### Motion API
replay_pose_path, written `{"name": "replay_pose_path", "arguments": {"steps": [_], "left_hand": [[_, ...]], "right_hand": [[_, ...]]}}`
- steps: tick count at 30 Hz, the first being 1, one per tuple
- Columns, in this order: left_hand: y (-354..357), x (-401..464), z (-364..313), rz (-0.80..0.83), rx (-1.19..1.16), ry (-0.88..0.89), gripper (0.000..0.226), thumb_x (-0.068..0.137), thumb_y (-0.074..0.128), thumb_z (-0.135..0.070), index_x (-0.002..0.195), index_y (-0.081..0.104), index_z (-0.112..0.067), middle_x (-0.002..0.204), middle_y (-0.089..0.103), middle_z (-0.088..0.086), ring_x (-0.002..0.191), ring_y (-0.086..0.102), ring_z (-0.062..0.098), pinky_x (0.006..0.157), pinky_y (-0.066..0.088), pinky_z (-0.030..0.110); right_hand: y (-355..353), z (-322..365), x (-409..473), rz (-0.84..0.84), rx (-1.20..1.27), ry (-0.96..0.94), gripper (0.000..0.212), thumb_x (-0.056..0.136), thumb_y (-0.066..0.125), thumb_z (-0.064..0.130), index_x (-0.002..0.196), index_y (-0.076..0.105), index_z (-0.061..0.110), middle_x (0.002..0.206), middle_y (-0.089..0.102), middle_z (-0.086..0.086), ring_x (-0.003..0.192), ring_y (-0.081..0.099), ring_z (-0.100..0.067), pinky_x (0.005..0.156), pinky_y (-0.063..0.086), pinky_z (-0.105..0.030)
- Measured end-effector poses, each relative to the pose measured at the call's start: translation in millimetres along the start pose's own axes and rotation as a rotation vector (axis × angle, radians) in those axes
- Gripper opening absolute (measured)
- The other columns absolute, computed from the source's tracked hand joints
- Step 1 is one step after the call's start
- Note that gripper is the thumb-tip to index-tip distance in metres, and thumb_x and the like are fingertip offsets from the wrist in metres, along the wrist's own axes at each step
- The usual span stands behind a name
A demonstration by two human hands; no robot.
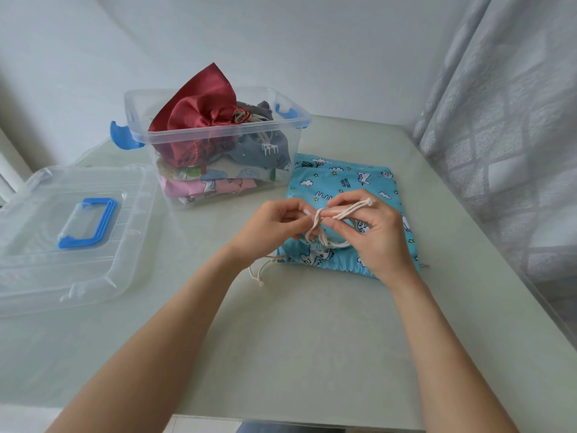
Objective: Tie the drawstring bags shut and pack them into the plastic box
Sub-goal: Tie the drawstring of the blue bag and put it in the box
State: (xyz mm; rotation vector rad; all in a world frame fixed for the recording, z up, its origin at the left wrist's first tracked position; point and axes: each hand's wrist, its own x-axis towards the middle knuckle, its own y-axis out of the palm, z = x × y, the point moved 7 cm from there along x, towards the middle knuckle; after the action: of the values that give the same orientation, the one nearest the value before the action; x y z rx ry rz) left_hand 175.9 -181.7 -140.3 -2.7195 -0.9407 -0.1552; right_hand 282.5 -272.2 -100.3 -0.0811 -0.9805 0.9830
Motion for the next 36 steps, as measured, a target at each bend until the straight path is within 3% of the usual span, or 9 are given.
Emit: {"name": "replay_pose_path", "arguments": {"steps": [5,8,10,13,15,19,26,32,36], "left_hand": [[-27.6,-2.3,-12.5,-0.354,0.251,0.173,0.013,0.093,0.052,-0.023,0.083,0.054,-0.030,0.088,0.060,-0.012,0.078,0.059,0.029,0.073,0.052,0.048],[-34.6,0.1,-6.0,-0.364,-0.144,0.090,0.016,0.098,0.044,-0.017,0.084,0.052,-0.020,0.118,0.058,-0.005,0.105,0.058,0.009,0.092,0.050,0.035],[-24.7,2.5,-5.0,-0.237,-0.489,0.048,0.022,0.100,0.037,-0.015,0.084,0.052,-0.014,0.126,0.060,0.003,0.117,0.057,0.016,0.099,0.046,0.035],[-14.3,1.8,-9.4,-0.118,-0.786,0.059,0.038,0.101,0.031,-0.015,0.079,0.062,-0.011,0.115,0.067,0.010,0.118,0.057,0.023,0.100,0.047,0.036],[-18.1,2.4,-8.1,-0.131,-0.834,0.054,0.039,0.100,0.031,-0.017,0.075,0.059,-0.009,0.088,0.070,0.003,0.106,0.064,0.020,0.094,0.051,0.034],[-34.6,1.8,7.0,-0.325,-0.473,-0.039,0.023,0.100,0.037,-0.017,0.078,0.044,-0.014,0.059,0.044,-0.007,0.062,0.055,0.010,0.071,0.051,0.027],[-32.4,-3.3,-5.1,-0.265,0.339,0.104,0.013,0.096,0.048,-0.023,0.085,0.051,-0.019,0.069,0.049,-0.006,0.059,0.038,0.004,0.057,0.034,0.017],[-33.2,-4.6,-17.0,-0.300,0.442,0.171,0.009,0.095,0.051,-0.017,0.088,0.054,-0.012,0.069,0.054,0.003,0.057,0.040,0.005,0.053,0.034,0.013],[-32.1,-3.1,-7.3,-0.250,0.444,0.176,0.012,0.086,0.066,-0.022,0.093,0.056,-0.021,0.079,0.056,-0.003,0.060,0.041,0.008,0.057,0.038,0.022]], "right_hand": [[-6.7,-4.7,0.9,-0.051,0.072,0.049,0.020,0.078,0.072,0.008,0.095,0.072,0.018,0.094,0.066,0.005,0.090,0.061,-0.003,0.084,0.046,-0.017],[-11.4,-12.9,0.6,-0.111,0.225,0.181,0.015,0.080,0.070,0.012,0.090,0.072,0.023,0.093,0.070,0.008,0.092,0.065,-0.009,0.084,0.049,-0.023],[-12.4,-21.6,-1.0,-0.164,0.307,0.310,0.010,0.082,0.068,0.013,0.087,0.071,0.021,0.084,0.072,0.014,0.085,0.066,-0.002,0.078,0.048,-0.015],[-15.7,-39.9,-6.5,-0.236,0.297,0.488,0.006,0.084,0.067,0.021,0.079,0.071,0.020,0.073,0.070,0.015,0.075,0.063,0.000,0.076,0.049,-0.019],[-19.1,-50.1,-9.9,-0.251,0.296,0.580,0.012,0.086,0.065,0.024,0.076,0.069,0.020,0.075,0.070,0.010,0.078,0.062,-0.008,0.081,0.051,-0.029],[-27.2,-56.4,-12.8,-0.330,0.363,0.644,0.015,0.090,0.060,0.020,0.076,0.067,0.018,0.073,0.067,0.008,0.072,0.062,-0.002,0.077,0.052,-0.024],[-29.8,-57.7,-15.6,-0.287,0.222,0.658,0.015,0.089,0.063,0.024,0.075,0.067,0.021,0.077,0.068,0.008,0.076,0.061,-0.001,0.086,0.048,-0.028],[-45.9,-61.2,-16.6,-0.371,0.118,0.644,0.018,0.087,0.064,0.024,0.072,0.070,0.016,0.071,0.067,0.009,0.063,0.058,0.008,0.075,0.046,-0.022],[-48.5,-72.1,-23.2,-0.111,-0.247,0.689,0.039,0.083,0.065,0.044,0.056,0.063,0.017,0.067,0.068,-0.006,0.070,0.062,-0.028,0.068,0.047,-0.033]]}}
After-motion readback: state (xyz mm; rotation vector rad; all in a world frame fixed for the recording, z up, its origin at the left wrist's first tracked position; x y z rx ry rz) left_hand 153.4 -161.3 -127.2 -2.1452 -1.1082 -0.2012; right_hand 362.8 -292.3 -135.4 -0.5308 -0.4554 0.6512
